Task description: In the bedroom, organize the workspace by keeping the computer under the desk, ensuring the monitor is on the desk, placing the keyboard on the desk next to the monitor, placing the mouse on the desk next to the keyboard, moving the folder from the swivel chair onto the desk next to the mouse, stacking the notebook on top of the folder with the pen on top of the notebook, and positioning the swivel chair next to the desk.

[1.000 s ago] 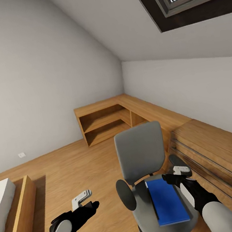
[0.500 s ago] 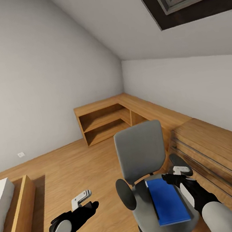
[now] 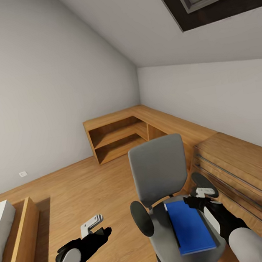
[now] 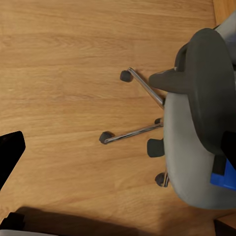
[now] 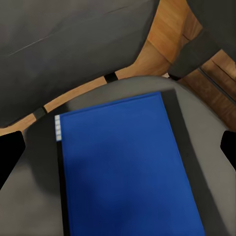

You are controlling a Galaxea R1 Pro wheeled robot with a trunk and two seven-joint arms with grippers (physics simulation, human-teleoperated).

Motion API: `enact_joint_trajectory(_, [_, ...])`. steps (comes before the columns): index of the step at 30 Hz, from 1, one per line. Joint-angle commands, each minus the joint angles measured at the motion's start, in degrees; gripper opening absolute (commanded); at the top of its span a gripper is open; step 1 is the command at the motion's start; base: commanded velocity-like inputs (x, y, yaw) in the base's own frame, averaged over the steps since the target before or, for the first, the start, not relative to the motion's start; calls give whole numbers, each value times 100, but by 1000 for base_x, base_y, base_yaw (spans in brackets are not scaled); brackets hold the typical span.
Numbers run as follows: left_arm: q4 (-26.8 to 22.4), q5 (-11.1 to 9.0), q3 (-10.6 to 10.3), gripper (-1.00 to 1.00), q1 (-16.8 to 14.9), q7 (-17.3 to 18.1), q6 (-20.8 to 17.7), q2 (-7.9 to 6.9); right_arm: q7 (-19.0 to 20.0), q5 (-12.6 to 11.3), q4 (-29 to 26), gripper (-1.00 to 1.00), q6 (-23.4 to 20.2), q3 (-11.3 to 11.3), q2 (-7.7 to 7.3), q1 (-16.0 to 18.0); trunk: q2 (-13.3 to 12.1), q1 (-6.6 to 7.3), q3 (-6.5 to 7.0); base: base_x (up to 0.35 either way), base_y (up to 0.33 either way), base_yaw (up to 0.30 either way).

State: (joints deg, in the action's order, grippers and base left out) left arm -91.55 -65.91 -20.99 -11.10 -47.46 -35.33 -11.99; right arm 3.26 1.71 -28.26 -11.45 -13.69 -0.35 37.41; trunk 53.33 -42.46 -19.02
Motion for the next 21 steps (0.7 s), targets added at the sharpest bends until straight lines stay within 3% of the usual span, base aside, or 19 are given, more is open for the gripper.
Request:
enact_joint_trajectory(1, [-6,-44,-10,100,-7,-50,0,-5,31,20,-5,100,-33,-35,-4,3,47,-23,-26,0,0,0])
enact_joint_trajectory(12, [-7,-44,-1,100,-7,-36,2,-16,48,25,20,100,-40,-371,-129,3,488,-265,-223,0,0,0])
enact_joint_trajectory(21, [-11,-44,7,100,-7,-29,215,-22,158,7,22,100,-146,-602,-293,3,849,-463,-385,0,0,0])
